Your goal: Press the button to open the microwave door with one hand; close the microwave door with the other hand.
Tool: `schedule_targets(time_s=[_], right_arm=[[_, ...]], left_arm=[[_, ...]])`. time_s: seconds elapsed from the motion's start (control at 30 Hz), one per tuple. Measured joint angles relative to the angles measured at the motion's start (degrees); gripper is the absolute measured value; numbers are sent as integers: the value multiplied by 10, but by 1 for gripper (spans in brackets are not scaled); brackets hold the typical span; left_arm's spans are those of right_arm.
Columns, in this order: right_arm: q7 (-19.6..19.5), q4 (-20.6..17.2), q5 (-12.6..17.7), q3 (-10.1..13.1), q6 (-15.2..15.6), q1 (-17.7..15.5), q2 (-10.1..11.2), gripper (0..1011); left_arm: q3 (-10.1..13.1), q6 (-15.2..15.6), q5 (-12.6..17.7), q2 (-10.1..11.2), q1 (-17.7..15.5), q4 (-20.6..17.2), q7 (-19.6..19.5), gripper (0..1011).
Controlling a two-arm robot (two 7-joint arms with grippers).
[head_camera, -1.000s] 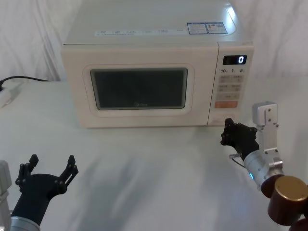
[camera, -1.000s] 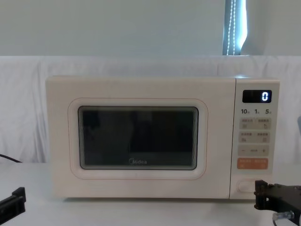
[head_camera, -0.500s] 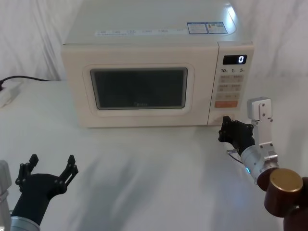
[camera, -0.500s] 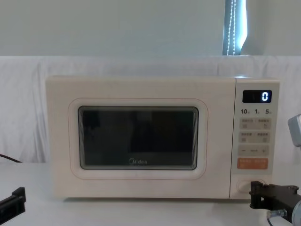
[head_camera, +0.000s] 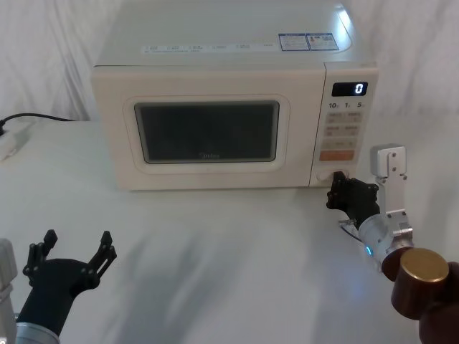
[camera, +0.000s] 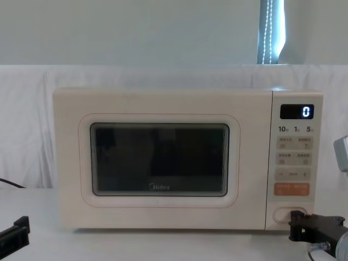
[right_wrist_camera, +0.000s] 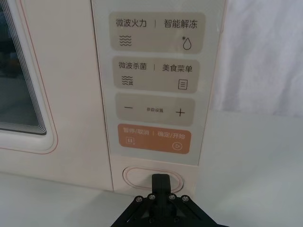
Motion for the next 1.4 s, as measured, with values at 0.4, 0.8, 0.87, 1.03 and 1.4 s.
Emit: schedule_targets(time_s=[0.4, 0.8, 0.87, 1.03, 1.4], right_arm=[[0, 30, -4, 1, -11, 19, -4, 0], [-6, 33, -7, 5, -10, 23, -6, 0], [-6, 33, -8, 5, -10, 24, -7, 0], [-7, 36, -11, 5, -9, 28, -7, 0], [-6, 59, -13, 6, -16, 44, -8, 0]], left_arm=[[0, 0, 0, 0, 0, 0, 0, 1001], [0, 0, 0, 0, 0, 0, 0, 1001], [0, 0, 0, 0, 0, 0, 0, 1001], [0, 0, 0, 0, 0, 0, 0, 1001], [0, 0, 0, 0, 0, 0, 0, 1001]])
